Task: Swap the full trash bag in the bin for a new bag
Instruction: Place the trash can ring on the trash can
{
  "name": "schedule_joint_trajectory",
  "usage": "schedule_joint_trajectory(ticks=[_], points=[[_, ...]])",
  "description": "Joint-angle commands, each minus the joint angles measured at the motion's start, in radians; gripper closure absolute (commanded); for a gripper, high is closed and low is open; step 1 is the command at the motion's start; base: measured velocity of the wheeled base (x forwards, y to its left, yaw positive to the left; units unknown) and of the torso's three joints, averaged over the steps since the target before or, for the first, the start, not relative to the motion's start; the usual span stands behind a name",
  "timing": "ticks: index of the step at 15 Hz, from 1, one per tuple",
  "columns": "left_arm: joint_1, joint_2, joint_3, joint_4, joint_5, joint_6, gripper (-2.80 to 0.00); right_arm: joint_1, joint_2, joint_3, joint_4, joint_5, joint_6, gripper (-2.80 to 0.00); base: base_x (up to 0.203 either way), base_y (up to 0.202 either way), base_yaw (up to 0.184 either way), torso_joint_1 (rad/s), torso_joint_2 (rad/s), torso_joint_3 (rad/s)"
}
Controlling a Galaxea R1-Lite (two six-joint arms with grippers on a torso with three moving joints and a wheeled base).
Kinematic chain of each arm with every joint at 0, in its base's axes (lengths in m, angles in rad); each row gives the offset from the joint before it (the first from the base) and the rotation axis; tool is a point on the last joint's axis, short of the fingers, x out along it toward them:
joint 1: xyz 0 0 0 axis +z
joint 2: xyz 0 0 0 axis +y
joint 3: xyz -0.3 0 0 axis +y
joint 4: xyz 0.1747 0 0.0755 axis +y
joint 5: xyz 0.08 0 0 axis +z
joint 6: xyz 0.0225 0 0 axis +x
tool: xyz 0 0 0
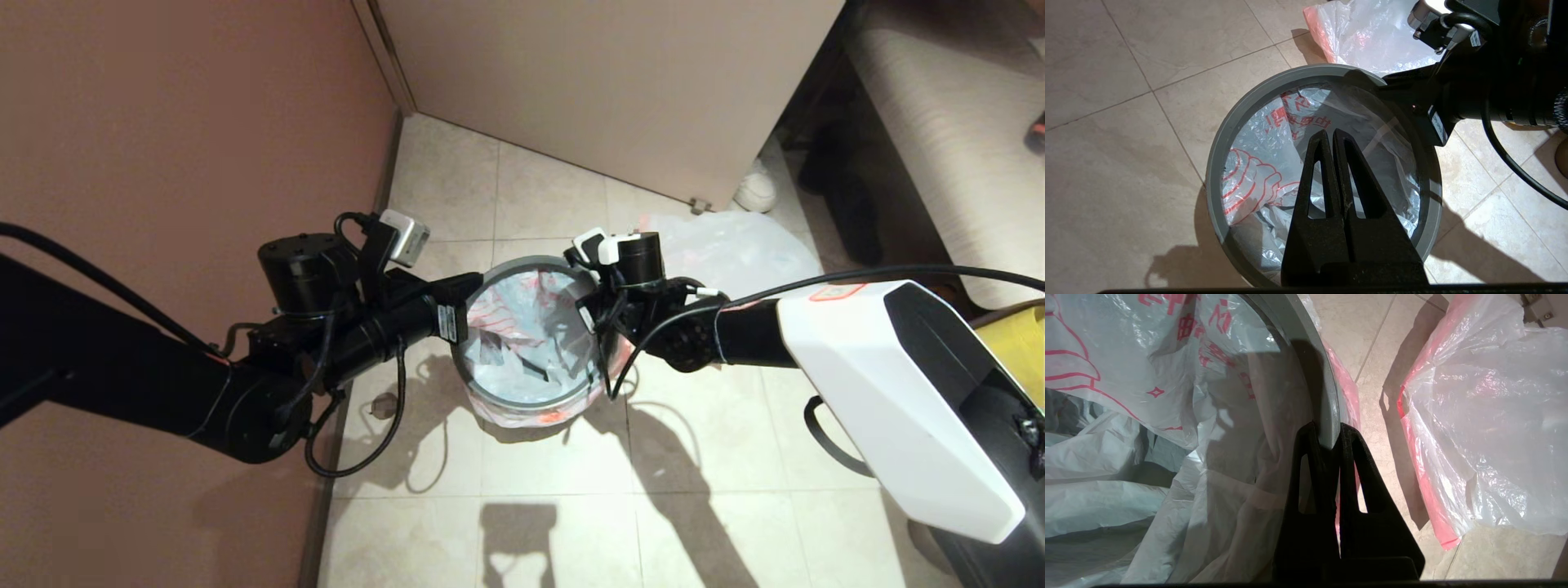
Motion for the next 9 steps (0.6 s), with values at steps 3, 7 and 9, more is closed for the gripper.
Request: schedule_joint_trajectory(ticks=[3, 7, 9], points=[[0.0, 0.0, 0.0, -0.005, -0.002, 0.001, 0.0, 0.005, 0.009, 0.001, -0.002, -0.001, -0.002, 0.0, 0.0, 0.0, 0.0, 0.0, 0.0, 0.0], [0.0, 0.003, 0.0, -0.005, -0.002, 0.001, 0.0, -0.028, 0.027, 0.0, -0.005, 0.001, -0.005, 0.0, 0.0, 0.0, 0.0, 0.0, 0.0, 0.0], [-0.001, 0.007, 0.002, -0.005, -0.002, 0.002, 0.0, -0.031, 0.027, 0.0, -0.005, 0.002, -0.005, 0.0, 0.0, 0.0, 0.0, 0.0, 0.0, 0.0]])
